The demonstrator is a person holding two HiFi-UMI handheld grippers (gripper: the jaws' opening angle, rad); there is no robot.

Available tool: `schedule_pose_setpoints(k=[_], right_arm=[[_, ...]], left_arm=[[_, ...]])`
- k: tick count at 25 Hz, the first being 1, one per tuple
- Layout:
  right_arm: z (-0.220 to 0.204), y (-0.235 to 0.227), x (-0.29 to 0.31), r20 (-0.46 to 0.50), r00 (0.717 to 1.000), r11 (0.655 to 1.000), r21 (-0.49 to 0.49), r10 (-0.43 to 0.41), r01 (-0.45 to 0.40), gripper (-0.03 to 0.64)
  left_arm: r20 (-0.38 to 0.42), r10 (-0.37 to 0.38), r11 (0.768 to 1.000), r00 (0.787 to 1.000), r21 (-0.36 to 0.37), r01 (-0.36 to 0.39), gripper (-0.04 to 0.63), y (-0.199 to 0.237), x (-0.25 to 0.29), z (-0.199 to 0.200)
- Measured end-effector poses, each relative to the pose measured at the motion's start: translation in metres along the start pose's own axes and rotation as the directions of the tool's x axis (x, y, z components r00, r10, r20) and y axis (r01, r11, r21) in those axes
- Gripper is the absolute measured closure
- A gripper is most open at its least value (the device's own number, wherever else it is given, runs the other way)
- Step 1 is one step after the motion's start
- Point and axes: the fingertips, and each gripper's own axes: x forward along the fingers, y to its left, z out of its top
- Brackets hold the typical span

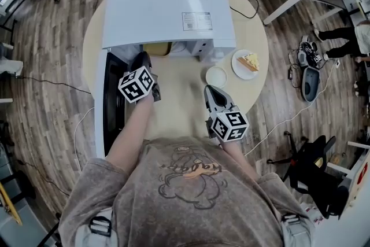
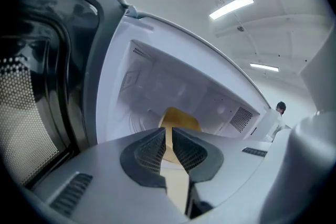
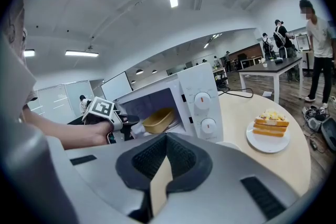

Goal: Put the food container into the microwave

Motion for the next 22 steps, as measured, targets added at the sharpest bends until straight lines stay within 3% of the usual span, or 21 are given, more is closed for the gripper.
schedule_pose_setpoints(k=[5,8,22], right_arm=[[0.000,0.002,-0.002,0.002,1.000,1.000,0.001,0.007,-0.007,0.615],[0.000,0.002,-0.004,0.004,1.000,1.000,0.002,0.007,-0.007,0.615],[-0.004,-0.006,-0.010,0.006,1.000,1.000,0.022,-0.015,0.015,0.615]], left_arm=[[-0.031,-0.024,1.000,0.999,0.015,0.025,0.546,-0.006,-0.008,-0.013],[-0.040,-0.035,0.999,0.999,0.019,0.036,0.479,-0.009,-0.009,-0.018],[-0.104,-0.071,0.997,0.992,0.027,0.074,0.474,-0.018,0.008,-0.036]])
